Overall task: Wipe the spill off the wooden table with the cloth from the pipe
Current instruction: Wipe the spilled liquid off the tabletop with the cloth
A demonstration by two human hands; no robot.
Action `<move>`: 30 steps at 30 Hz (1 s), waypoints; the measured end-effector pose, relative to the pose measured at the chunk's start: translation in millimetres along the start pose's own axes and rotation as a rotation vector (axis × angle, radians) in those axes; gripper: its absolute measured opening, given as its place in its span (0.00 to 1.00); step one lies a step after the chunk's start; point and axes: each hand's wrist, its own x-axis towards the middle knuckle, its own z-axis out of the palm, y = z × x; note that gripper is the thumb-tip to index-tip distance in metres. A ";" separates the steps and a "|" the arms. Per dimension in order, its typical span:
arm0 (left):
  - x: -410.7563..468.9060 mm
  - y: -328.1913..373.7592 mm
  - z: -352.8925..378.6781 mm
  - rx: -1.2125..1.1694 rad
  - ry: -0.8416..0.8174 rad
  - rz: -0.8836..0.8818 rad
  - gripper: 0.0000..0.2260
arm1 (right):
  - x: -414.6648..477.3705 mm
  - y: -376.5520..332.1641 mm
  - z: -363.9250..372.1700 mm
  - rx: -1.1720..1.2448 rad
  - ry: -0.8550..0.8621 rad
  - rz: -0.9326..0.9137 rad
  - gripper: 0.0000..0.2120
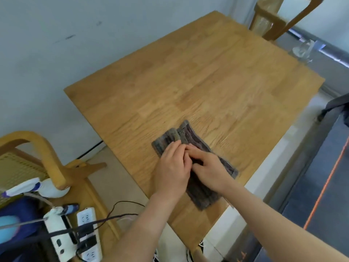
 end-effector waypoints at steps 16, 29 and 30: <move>-114.3 25.5 50.6 0.096 0.161 -0.690 0.32 | 65.3 1.7 -2.6 -0.747 -0.007 -0.326 0.24; -81.3 0.1 33.8 -0.426 0.475 -0.982 0.21 | 105.9 -30.6 59.6 -0.656 0.032 -0.579 0.20; -73.3 -6.1 28.2 -0.434 0.486 -0.983 0.20 | 106.9 -30.5 59.6 -0.634 0.034 -0.586 0.21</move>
